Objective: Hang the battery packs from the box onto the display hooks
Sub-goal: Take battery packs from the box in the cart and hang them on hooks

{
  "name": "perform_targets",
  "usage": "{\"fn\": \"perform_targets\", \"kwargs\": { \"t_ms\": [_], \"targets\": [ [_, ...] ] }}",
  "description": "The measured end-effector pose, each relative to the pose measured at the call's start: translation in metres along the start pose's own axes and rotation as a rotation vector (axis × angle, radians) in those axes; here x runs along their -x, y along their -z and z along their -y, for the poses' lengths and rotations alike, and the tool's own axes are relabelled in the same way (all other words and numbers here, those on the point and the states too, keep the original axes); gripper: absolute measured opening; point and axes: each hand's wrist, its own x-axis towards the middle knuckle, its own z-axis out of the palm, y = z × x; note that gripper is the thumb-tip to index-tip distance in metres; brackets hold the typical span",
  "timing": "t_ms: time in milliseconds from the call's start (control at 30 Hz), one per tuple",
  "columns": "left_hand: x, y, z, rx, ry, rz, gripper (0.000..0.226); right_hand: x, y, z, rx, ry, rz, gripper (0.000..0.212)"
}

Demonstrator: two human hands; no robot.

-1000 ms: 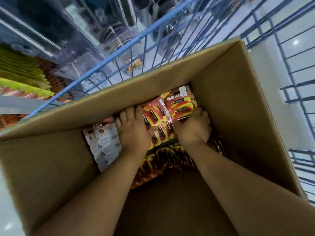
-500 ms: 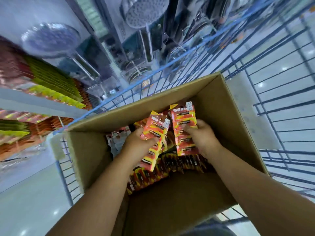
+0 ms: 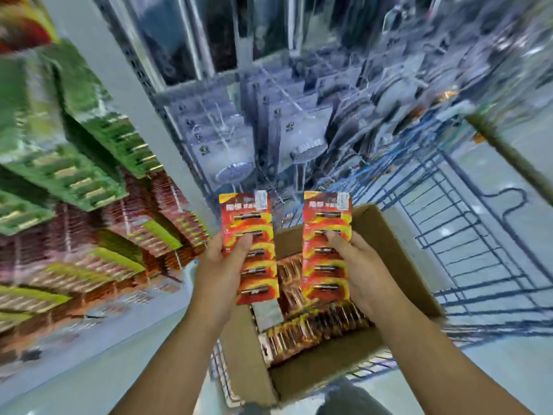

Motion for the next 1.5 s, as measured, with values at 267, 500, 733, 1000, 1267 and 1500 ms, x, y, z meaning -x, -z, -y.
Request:
{"fn": "perform_targets", "kwargs": {
  "t_ms": [267,500,733,1000,1267,1500],
  "targets": [
    [0.073,0.049,-0.082,-0.057,-0.328,-0.163,0.016,0.080,-0.069,0.059,0.045,0.125,0.144,0.026],
    [0.163,0.066,-0.098,0.063,-0.481,-0.327,0.020,0.140,-0.103,0.096,0.108,0.224,0.336,0.021],
    [0.235,0.072,-0.110,0.101,-0.598,-0.456,0.017,0.191,-0.127,0.115,0.188,0.289,0.468,0.022],
    [0.268,0.091,-0.142,0.171,-0.697,-0.471,0.015,0.225,-0.161,0.145,0.222,0.372,0.537,0.023],
    [0.244,0.132,-0.196,0.117,-0.737,-0.433,0.019,0.216,-0.232,0.174,0.223,0.455,0.535,0.028],
    [0.197,0.169,-0.244,0.050,-0.725,-0.399,0.033,0.191,-0.297,0.199,0.197,0.480,0.484,0.027]
  ]
}}
